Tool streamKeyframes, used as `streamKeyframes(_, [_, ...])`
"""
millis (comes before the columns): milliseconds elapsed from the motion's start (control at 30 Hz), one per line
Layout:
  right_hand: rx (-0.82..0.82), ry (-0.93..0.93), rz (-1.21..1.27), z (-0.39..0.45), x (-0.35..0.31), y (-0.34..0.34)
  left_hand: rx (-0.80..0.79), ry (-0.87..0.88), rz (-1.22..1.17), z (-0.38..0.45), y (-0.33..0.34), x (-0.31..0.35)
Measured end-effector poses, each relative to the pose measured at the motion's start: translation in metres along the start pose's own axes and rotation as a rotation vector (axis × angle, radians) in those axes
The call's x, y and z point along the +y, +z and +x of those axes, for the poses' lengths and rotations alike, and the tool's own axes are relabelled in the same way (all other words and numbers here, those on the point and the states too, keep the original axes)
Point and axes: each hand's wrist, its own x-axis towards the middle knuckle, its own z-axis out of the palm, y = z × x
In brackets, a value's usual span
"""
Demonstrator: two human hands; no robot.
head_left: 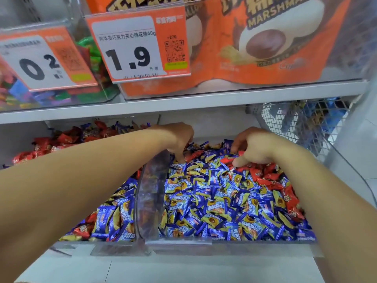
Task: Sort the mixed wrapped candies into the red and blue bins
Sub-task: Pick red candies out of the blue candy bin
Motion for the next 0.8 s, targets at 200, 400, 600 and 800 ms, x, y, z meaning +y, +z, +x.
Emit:
streamKeyframes(200, [0.115,-0.141,-0.070,0.003,-0.035,0.005,0.034,-0.007,-0.137,0.004,0.003,0.002])
streamKeyframes(400, [-0.021,-0.274,0.035,0.027,-0.066,0.050,0.017,-0.007,-0.082,-0.001,0.001,0.002])
streamKeyframes(600, [0.067,-0.245,0.073,0.031,-0.060,0.055,-0.018,0.025,-0.186,-0.009,-0.004,0.007])
streamKeyframes(800, [0.167,-0.243,0.156,0.031,-0.044,0.045,-0.025,0.114,-0.192,-0.012,0.004,0.015])
